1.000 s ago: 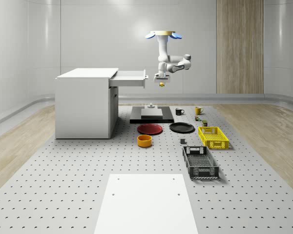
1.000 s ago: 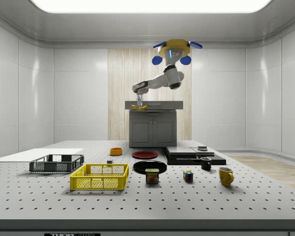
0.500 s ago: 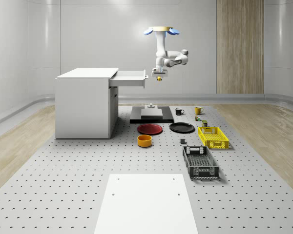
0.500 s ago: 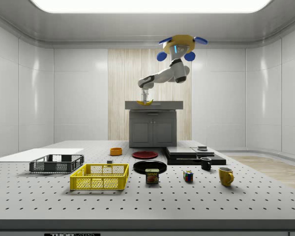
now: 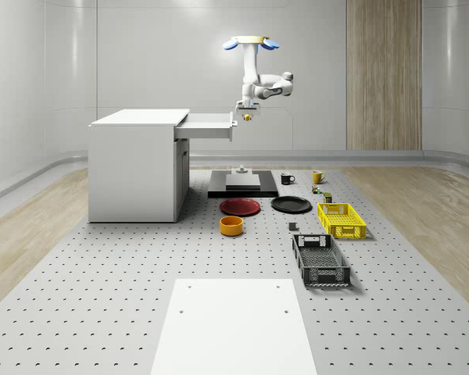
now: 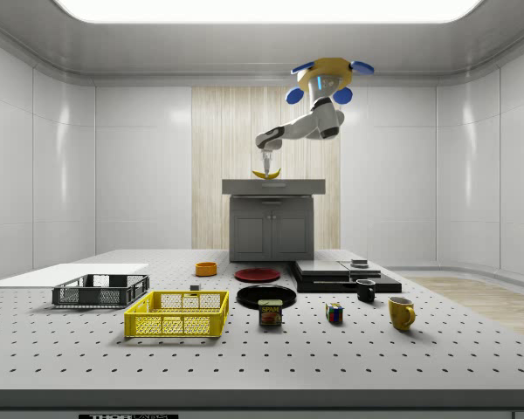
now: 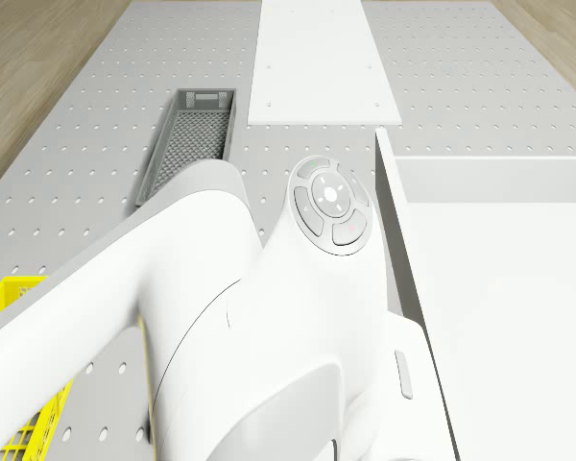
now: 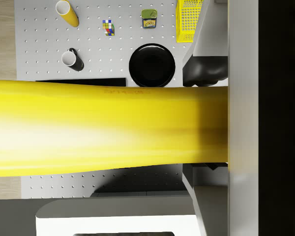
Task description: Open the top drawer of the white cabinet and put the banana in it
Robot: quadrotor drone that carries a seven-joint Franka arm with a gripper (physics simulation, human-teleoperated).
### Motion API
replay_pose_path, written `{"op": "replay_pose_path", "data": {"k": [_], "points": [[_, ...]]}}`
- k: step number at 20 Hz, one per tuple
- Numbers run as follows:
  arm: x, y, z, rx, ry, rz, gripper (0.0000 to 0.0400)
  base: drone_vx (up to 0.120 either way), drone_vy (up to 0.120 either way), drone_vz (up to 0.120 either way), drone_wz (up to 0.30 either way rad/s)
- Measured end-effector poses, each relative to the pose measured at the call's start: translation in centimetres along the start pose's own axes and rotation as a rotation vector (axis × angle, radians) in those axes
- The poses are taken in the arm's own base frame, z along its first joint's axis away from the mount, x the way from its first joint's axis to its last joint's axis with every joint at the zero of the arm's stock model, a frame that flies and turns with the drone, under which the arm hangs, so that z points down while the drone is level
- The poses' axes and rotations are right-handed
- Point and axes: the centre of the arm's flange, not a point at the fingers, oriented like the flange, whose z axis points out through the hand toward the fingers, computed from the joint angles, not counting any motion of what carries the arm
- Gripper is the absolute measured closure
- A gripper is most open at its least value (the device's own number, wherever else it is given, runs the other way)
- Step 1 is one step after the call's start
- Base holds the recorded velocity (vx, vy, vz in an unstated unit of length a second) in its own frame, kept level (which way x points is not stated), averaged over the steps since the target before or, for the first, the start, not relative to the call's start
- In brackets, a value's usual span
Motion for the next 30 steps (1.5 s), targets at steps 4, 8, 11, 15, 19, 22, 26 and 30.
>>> {"op": "replay_pose_path", "data": {"k": [4, 8, 11, 15, 19, 22, 26, 30], "points": [[0.0, 0.0, 0.0, 0.0, 0.0, 0.0, 0.0199, -0.05, -0.12, 0.0, 0.0], [0.0, 0.0, 0.0, 0.0, 0.0, 0.0, 0.0199, 0.0, -0.12, 0.05, 0.0], [0.0, 0.0, 0.0, 0.0, 0.0, 0.0, 0.0199, 0.0, -0.12, 0.08, 0.0], [0.0, 0.0, 0.0, 0.0, 0.0, 0.0, 0.0199, 0.0, -0.12, 0.0, 0.0], [0.0, 0.0, 0.0, 0.0, 0.0, 0.0, 0.0199, 0.0, -0.12, 0.0, 0.0], [0.0, 0.0, 0.0, 0.0, 0.0, 0.0, 0.0199, 0.0, -0.12, 0.0, 0.0], [0.0, 0.0, 0.0, 0.0, 0.0, 0.0, 0.0199, 0.0, -0.12, 0.0, 0.0], [0.0, 0.0, 0.0, 0.0, 0.0, 0.0, 0.0199, 0.0, -0.12, 0.0, 0.0]]}}
